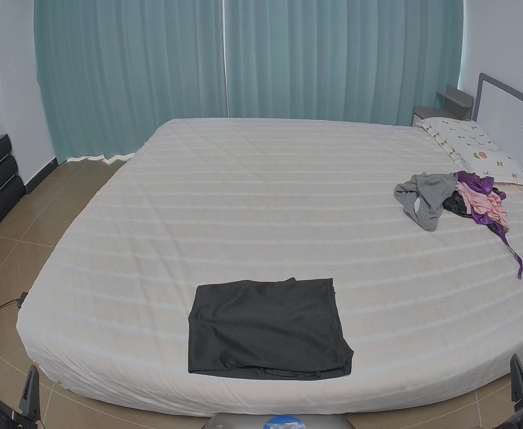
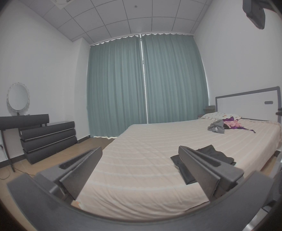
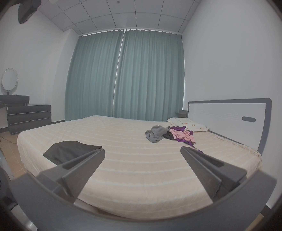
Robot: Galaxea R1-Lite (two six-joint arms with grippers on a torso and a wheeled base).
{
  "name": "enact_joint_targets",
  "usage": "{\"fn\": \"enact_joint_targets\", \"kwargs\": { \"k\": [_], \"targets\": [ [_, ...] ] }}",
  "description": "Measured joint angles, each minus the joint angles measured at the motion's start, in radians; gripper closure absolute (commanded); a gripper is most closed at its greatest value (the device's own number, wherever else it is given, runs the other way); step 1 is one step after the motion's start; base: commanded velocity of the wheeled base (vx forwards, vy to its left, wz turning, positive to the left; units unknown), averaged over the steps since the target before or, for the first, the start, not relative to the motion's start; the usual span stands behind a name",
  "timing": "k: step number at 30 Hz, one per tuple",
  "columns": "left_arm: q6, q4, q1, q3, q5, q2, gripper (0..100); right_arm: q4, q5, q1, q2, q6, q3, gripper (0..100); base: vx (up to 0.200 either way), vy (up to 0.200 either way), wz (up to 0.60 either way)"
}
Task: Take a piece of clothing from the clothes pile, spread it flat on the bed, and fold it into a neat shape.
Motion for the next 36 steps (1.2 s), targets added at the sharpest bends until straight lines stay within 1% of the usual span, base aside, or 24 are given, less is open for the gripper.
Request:
{"fn": "enact_joint_targets", "kwargs": {
  "k": [3,7,12,17,25,30,36],
  "targets": [
    [-0.030,0.002,0.000,0.000,-0.037,0.000,0,0.040,0.010,0.000,0.000,0.029,-0.008,0,0.000,0.000,0.00],
    [-0.057,0.022,-0.003,0.000,-0.042,0.001,0,0.049,0.031,0.000,0.000,0.043,-0.013,0,0.000,0.000,0.00],
    [-0.076,0.050,-0.014,-0.002,-0.035,0.011,0,0.050,0.056,0.006,0.001,0.058,-0.003,0,0.000,0.000,0.00],
    [-0.081,0.014,-0.011,-0.001,-0.002,0.007,0,0.016,0.064,0.003,0.001,0.095,0.000,0,0.000,0.000,0.00],
    [-0.085,0.022,-0.014,0.000,-0.021,0.011,0,0.014,0.064,0.001,0.001,0.096,0.000,0,0.000,0.000,0.00],
    [-0.072,0.010,-0.012,0.000,-0.013,0.009,0,0.014,0.063,0.001,0.001,0.096,0.000,0,0.000,0.000,0.00],
    [-0.124,0.042,-0.009,0.000,-0.013,0.006,0,0.014,0.063,0.001,0.001,0.096,0.000,0,0.000,0.000,0.00]
  ]
}}
